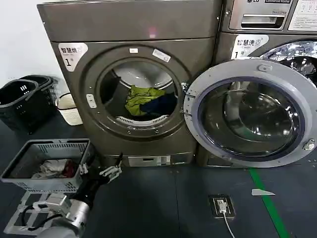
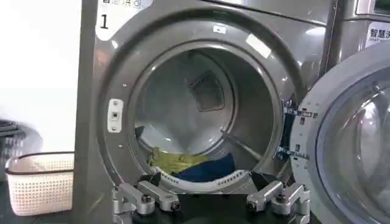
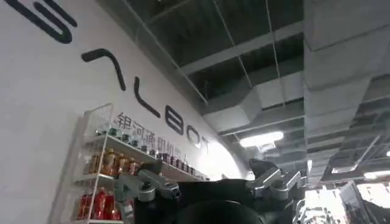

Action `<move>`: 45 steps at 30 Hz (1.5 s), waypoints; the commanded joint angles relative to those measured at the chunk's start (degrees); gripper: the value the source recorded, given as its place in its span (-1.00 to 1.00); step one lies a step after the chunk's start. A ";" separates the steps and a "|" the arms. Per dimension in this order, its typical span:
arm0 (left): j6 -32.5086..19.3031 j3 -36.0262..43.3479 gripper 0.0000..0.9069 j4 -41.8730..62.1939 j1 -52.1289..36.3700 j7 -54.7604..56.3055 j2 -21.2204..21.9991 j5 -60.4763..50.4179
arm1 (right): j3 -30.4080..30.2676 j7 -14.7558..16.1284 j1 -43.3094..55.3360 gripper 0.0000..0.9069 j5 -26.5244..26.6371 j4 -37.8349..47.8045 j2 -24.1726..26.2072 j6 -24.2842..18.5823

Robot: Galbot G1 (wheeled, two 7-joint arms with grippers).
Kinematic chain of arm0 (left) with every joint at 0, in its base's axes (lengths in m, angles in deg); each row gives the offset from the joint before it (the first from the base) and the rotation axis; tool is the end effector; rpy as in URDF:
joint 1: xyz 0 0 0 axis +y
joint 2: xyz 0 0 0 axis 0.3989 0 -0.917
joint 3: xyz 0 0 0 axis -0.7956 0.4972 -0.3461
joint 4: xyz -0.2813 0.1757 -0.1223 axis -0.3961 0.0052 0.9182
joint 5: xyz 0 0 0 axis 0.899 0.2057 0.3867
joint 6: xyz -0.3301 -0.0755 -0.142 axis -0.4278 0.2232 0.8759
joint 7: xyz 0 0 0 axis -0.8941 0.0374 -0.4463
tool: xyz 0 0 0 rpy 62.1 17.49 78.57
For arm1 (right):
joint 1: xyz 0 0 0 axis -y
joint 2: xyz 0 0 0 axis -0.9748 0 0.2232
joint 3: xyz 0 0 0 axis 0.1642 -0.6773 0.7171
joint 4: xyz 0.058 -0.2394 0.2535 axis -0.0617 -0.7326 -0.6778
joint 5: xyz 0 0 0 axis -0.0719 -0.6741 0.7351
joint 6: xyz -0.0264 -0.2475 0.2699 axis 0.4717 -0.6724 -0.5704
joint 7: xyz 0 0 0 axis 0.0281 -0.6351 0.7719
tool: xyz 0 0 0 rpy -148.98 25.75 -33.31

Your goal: Grasp the clothes from the dryer.

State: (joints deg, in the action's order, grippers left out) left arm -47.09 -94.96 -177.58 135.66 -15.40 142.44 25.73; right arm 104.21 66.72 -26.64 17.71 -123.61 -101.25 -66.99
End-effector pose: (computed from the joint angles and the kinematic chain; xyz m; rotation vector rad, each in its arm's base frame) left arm 0.2033 0.0325 -0.1759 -0.3088 -3.0455 0.0797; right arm -0.0837 -0.3971 0.0790 1.3804 2.1286 -0.4592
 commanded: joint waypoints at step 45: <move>0.23 2.58 1.00 1.40 -1.20 2.66 -0.48 -2.59 | 0.27 0.08 -0.14 1.00 -0.06 -0.74 -0.71 -0.46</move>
State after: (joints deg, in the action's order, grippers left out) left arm -46.84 -92.41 -176.20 134.50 -12.77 142.12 23.19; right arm 104.49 66.83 -26.84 17.65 -124.39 -101.99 -67.41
